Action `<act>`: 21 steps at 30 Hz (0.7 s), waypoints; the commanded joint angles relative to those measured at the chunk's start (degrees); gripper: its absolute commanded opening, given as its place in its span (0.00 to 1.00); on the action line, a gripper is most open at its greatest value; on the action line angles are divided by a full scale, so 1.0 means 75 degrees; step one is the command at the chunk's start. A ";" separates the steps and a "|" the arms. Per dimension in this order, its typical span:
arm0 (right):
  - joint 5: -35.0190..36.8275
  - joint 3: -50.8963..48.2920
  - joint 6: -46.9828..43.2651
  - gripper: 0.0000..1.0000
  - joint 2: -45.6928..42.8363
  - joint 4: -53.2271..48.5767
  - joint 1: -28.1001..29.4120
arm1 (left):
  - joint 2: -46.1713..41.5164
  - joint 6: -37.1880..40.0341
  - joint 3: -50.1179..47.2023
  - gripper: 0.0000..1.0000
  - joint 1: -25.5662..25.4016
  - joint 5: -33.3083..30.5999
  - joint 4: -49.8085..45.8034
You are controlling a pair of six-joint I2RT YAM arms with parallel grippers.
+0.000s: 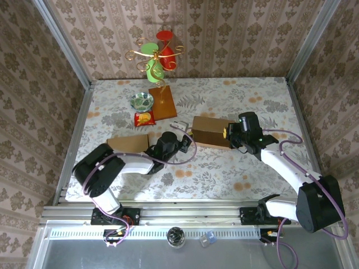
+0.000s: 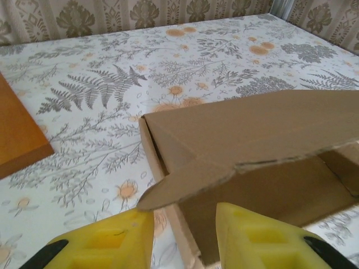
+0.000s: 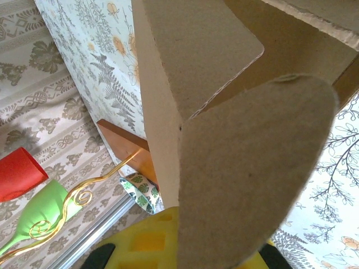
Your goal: Fold the paper box
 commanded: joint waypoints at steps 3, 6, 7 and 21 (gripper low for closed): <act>-0.0009 -0.0146 0.0064 0.00 -0.0055 0.0008 -0.0016 | -0.1933 -0.1291 0.0073 0.36 -0.0030 -0.0048 -0.2635; -0.0041 -0.0202 0.0027 0.00 -0.0070 0.0030 -0.0010 | -0.2652 -0.1682 0.0925 0.39 0.0141 0.0170 -0.4693; -0.0056 -0.0244 -0.0001 0.00 -0.0076 0.0067 -0.0012 | -0.2672 -0.1908 0.1348 0.39 0.0314 0.0336 -0.5458; -0.0243 -0.0624 -0.0396 0.01 -0.0230 0.0325 -0.0069 | 0.0932 -0.2195 0.5994 0.50 0.1805 0.4052 -0.9015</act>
